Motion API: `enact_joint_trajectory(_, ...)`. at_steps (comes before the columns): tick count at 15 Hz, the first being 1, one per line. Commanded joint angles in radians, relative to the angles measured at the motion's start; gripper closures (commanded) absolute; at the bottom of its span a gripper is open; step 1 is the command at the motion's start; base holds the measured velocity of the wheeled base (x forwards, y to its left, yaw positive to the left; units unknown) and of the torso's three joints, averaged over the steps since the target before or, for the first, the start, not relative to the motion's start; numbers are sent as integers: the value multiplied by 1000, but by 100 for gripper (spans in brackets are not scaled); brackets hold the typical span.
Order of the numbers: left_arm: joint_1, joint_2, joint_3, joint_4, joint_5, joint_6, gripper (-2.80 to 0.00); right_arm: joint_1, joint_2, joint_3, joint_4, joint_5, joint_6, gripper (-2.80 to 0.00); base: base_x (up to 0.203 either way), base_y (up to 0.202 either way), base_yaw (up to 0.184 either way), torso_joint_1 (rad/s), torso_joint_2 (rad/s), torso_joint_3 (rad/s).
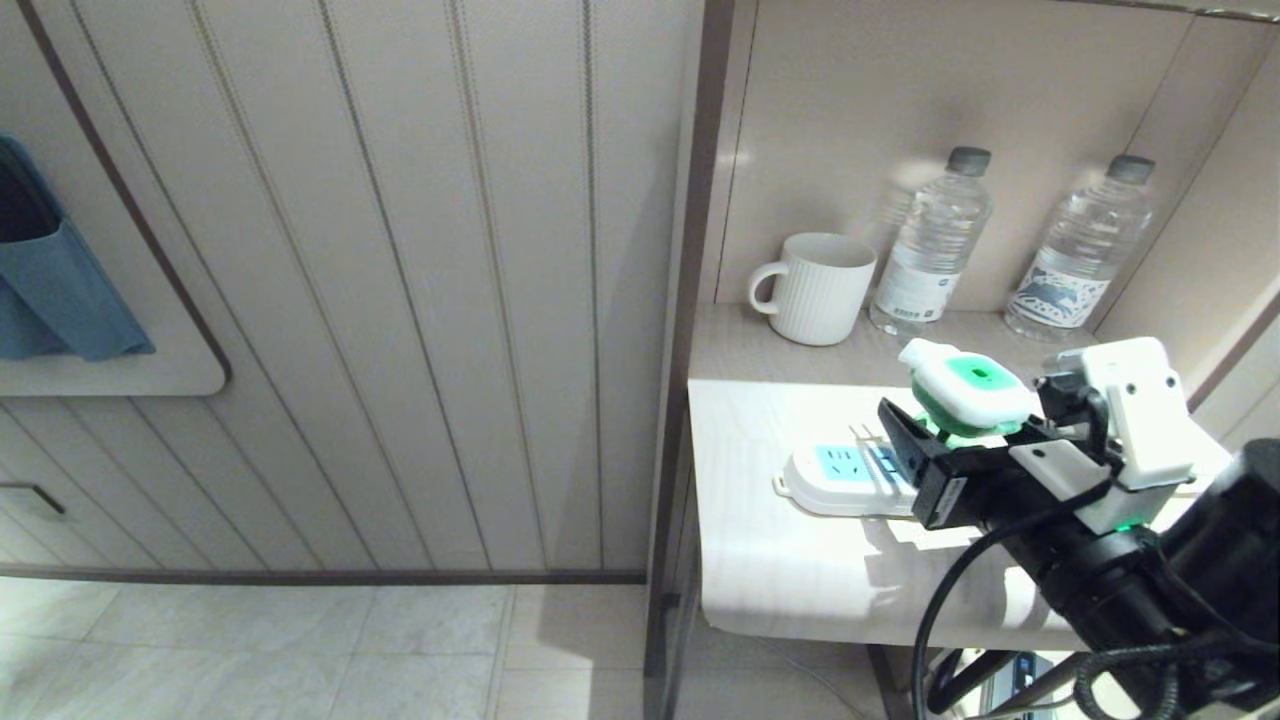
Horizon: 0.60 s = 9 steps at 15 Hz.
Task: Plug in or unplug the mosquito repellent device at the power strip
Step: Place the mosquito repellent liquid on the table
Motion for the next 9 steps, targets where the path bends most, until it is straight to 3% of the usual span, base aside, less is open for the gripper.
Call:
enact_joint_trajectory(1,0,1,0,1,0,0,0,2,-18,1,-8,-2,-2,-280,0,0,0,0,0,0)
enact_joint_trajectory(6,1,1,-1,1,0,0,0,2,-54,-5,8,-3,-5,-280,0,0,0,0,0,0)
enact_joint_trajectory(9,0,0,-1,1,0,0,0,16,-122,-20,84,-3,-5,-280,0,0,0,0,0,0)
